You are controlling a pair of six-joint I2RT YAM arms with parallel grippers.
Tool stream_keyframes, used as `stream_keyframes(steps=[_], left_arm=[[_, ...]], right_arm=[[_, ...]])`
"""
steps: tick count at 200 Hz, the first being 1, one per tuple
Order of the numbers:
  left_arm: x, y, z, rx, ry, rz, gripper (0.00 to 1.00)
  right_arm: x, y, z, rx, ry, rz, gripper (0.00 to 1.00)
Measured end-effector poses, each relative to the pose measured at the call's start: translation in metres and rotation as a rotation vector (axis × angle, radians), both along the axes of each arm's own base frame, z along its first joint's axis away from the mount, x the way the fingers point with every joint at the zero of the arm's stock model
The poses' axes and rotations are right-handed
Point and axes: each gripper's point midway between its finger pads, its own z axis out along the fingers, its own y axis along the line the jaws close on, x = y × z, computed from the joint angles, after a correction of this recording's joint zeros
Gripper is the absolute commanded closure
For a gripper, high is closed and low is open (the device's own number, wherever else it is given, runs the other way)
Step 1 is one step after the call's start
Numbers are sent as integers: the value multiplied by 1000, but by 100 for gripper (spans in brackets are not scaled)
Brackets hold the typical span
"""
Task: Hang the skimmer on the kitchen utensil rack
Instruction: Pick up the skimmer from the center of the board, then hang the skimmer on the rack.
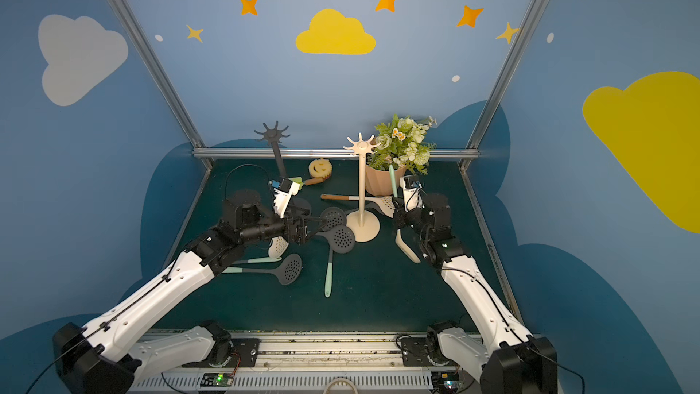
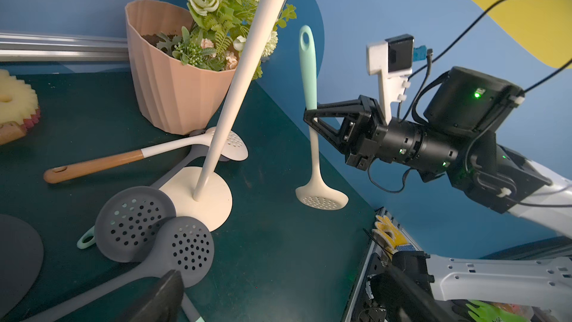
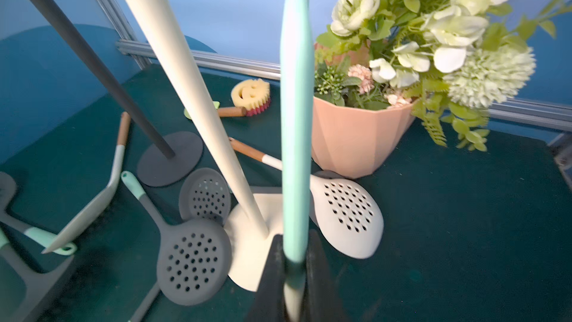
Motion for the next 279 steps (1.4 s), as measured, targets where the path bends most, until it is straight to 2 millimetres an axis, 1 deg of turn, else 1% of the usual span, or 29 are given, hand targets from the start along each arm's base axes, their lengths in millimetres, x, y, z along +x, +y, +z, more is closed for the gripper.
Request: stream_keyframes(steps=[39, 64, 87, 155, 221, 243, 279], left_arm=[[0, 0, -1, -4, -23, -4, 0], [1, -1, 0, -10, -35, -7, 0], [1, -1, -3, -12, -38, -7, 0], [4, -5, -5, -21, -38, -15, 0], [5, -9, -10, -21, -21, -32, 0], [6, -10, -13, -17, -15, -32, 0], [7, -11, -14, -17, -13, -35, 0]], right_arm=[[21, 11, 16, 87, 12, 71, 100], [33, 12, 27, 131, 3, 97, 100], [45, 11, 37, 170, -18, 122, 99], [67, 18, 45, 255, -39, 233, 99], [74, 37, 73, 309, -88, 377, 98], [72, 40, 77, 310, -94, 405, 98], [67, 43, 77, 300, -101, 442, 98]])
